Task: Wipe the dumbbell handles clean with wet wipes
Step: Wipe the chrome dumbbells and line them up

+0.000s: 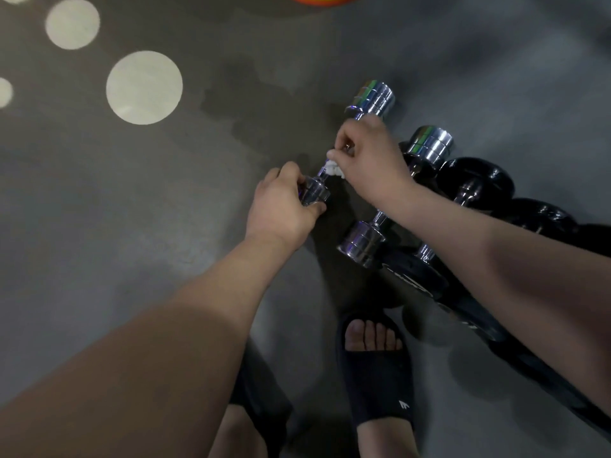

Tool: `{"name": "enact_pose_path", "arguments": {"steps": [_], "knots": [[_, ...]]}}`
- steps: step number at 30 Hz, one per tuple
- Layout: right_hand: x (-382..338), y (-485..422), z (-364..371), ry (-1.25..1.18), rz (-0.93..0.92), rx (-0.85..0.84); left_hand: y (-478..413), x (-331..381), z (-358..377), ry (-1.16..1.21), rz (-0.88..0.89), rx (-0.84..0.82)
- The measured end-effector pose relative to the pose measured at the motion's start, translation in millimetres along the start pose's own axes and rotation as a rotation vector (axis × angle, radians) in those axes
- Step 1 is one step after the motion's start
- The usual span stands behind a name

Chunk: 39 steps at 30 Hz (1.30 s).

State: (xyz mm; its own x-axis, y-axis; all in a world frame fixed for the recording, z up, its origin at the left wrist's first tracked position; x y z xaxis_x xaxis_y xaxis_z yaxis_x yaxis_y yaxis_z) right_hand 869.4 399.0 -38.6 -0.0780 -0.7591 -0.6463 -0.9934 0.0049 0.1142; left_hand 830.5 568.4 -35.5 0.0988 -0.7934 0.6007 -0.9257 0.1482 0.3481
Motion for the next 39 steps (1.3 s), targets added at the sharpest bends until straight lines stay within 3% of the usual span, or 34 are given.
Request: {"name": "enact_pose_path", "arguments": {"steps": [4,9,16,18,22,24,27,29,32,36,39], "knots": [[1.3,12.4,6.2,-0.005,-0.005,0.078,1.5,0.1,0.3,-0.006,0.003,0.004],[-0.2,25.1,12.6,-0.057,-0.103,-0.018,1.9,-0.1,1.0,-0.015,0.011,0.012],[10.1,1.6,-2.7,0.077,-0.007,0.079,4.6,0.0,1.1,0.002,0.019,0.008],[2.9,9.3,7.9,0.089,-0.099,0.055,4.4,-0.2,0.5,0.002,0.022,0.008],[-11.0,26.2,21.8,0.128,-0.431,-0.171,3.5,-0.2,-0.3,-0.014,0.025,0.008],[-0.2,7.5,7.1,0.167,-0.378,-0.122,4.0,-0.3,0.5,-0.005,0.021,0.006],[18.1,-10.9,-11.6,0.235,-0.158,0.008,5.7,0.4,1.3,0.001,0.019,0.0],[6.4,3.7,-3.4,0.218,-0.227,-0.001,6.2,1.0,0.9,0.001,0.018,0.0],[-14.8,33.6,13.1,0.229,-0.405,-0.153,5.6,1.0,1.0,-0.02,0.021,0.01],[-5.9,2.2,-5.5,0.375,-0.225,0.042,7.1,0.9,3.4,-0.017,0.021,0.026],[-3.1,-10.8,-11.5,0.46,-0.137,0.053,11.7,1.6,5.4,-0.039,0.047,0.05]]}}
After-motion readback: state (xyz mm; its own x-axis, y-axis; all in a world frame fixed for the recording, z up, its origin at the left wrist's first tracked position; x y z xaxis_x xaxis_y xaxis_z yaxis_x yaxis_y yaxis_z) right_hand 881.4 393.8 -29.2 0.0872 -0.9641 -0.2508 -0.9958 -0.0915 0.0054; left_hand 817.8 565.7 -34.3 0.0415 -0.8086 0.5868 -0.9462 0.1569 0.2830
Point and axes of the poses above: each hand's wrist, its own y-axis away from the middle knuckle, its own z-axis out of the palm, x = y × z, the point moved 6 cm from there along -y, towards the middle knuckle, and after that the axes turned 3 degrees about -x, right-handed, at the moved point
